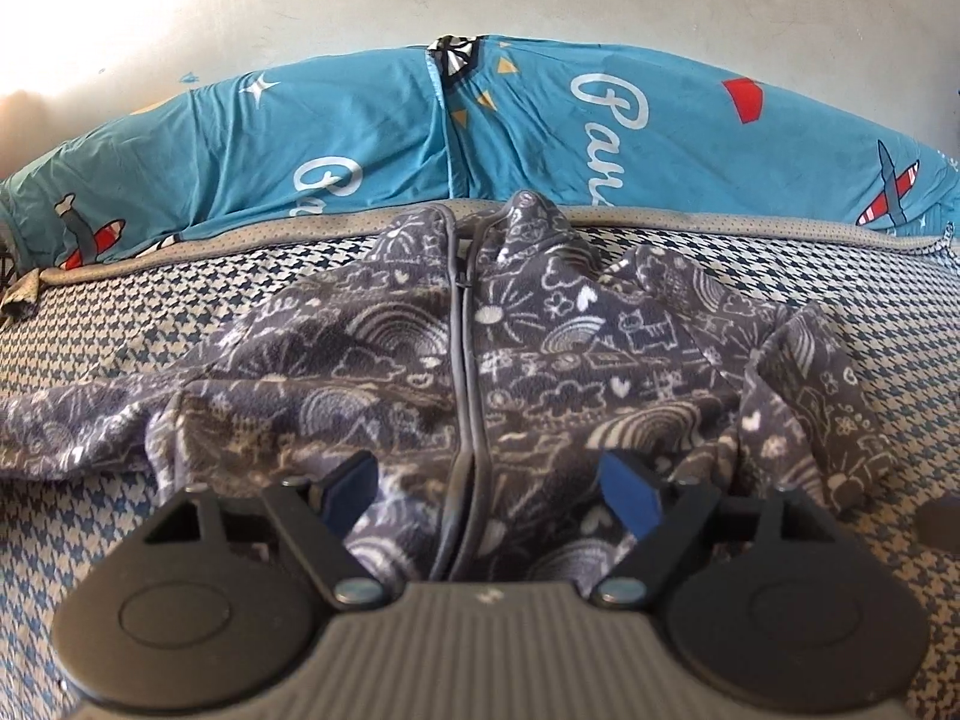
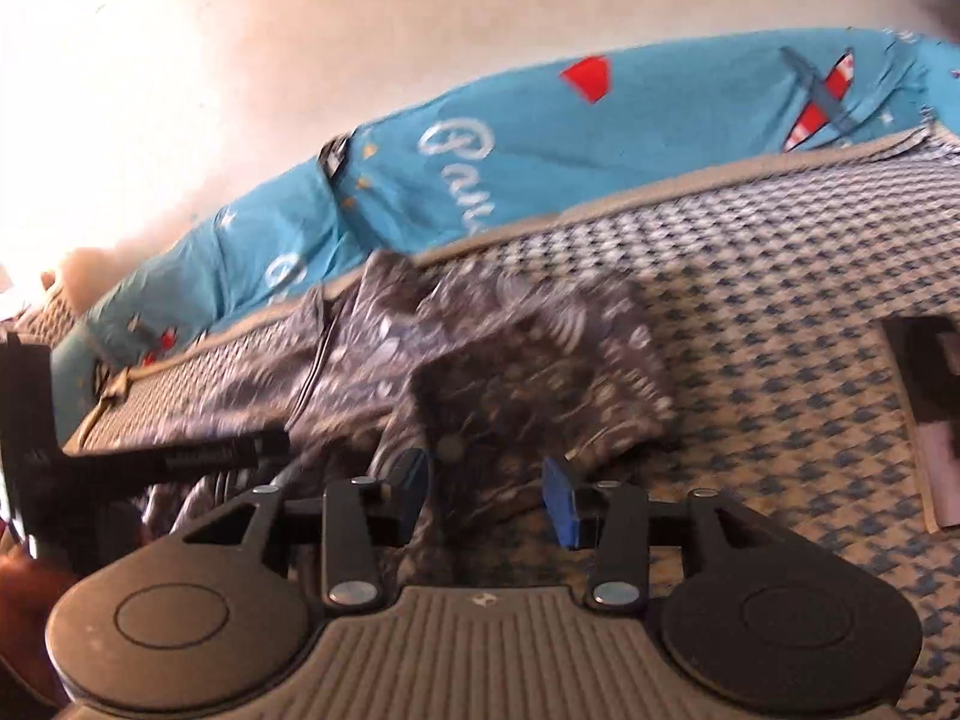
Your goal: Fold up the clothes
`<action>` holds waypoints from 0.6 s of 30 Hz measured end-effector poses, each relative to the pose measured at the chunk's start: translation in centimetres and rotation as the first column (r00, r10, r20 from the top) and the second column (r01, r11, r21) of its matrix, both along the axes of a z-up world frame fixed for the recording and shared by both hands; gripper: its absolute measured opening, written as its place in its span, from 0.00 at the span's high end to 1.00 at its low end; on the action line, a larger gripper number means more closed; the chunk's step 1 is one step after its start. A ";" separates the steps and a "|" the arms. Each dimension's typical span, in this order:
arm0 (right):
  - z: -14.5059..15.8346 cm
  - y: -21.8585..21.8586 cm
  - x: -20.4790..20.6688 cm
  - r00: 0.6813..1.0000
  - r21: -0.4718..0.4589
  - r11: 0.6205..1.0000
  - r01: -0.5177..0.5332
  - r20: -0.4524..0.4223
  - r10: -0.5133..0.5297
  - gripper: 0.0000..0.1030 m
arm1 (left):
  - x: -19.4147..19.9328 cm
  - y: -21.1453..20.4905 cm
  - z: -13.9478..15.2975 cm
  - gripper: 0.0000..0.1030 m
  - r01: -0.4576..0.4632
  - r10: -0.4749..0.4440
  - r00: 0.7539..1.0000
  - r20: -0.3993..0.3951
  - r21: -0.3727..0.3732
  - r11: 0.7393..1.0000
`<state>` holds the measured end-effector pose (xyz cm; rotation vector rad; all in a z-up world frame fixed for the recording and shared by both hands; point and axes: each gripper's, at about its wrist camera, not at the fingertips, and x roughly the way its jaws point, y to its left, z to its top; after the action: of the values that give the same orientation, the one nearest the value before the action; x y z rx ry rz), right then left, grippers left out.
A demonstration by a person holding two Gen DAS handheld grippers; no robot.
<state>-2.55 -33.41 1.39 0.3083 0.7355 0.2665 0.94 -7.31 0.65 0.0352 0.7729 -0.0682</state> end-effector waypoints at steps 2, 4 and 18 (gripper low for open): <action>-1.1 0.6 0.6 0.999 0.043 0.999 -0.001 -0.053 0.003 0.58 | -0.5 0.3 0.2 0.21 -0.001 0.001 1.000 0.005 -0.006 1.000; -2.1 1.2 1.1 0.996 0.073 0.997 -0.013 -0.086 0.020 0.58 | -0.9 0.5 0.4 0.21 -0.002 0.002 1.000 0.014 -0.004 1.000; -4.1 4.2 3.0 0.995 0.044 0.999 -0.010 -0.098 0.015 0.90 | -0.7 1.6 0.5 0.21 -0.029 0.029 1.000 0.008 -0.032 0.999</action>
<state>0.48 -29.22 -2.73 0.3601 0.8303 0.2809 0.23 -5.71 1.16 -0.0060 0.7637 -0.0532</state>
